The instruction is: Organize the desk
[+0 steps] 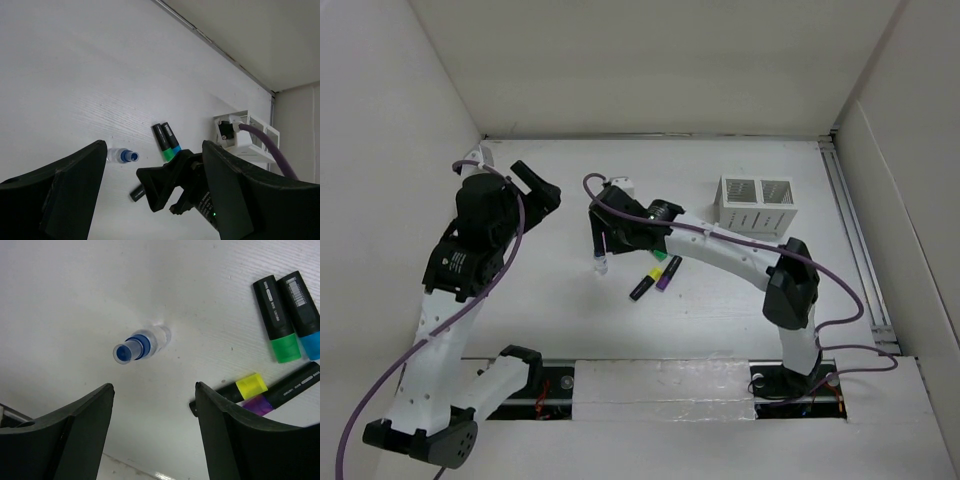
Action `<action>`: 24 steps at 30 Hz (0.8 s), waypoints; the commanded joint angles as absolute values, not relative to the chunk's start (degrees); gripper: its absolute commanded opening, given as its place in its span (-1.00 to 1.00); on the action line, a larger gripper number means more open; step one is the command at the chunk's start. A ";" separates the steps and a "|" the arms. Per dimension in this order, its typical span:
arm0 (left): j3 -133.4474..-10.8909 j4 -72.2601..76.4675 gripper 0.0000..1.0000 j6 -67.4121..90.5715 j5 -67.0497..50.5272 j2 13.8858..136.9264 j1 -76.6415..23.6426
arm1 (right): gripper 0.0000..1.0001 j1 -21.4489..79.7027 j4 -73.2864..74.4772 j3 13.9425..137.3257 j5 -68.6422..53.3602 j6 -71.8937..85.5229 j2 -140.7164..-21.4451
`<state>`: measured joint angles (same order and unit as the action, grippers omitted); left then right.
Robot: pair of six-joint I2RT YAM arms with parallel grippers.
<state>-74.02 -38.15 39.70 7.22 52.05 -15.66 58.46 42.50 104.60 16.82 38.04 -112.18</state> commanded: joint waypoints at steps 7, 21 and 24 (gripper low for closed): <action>-74.79 -32.87 0.47 37.88 6.86 53.00 -15.38 | 0.32 59.85 43.33 109.95 16.78 36.30 -114.52; -83.03 -33.48 0.46 35.95 11.42 54.14 -14.06 | 0.15 60.38 43.16 115.31 17.31 35.77 -120.58; -89.09 -34.98 0.46 35.86 14.58 55.02 -14.06 | 0.05 60.38 42.89 115.93 17.66 35.95 -121.46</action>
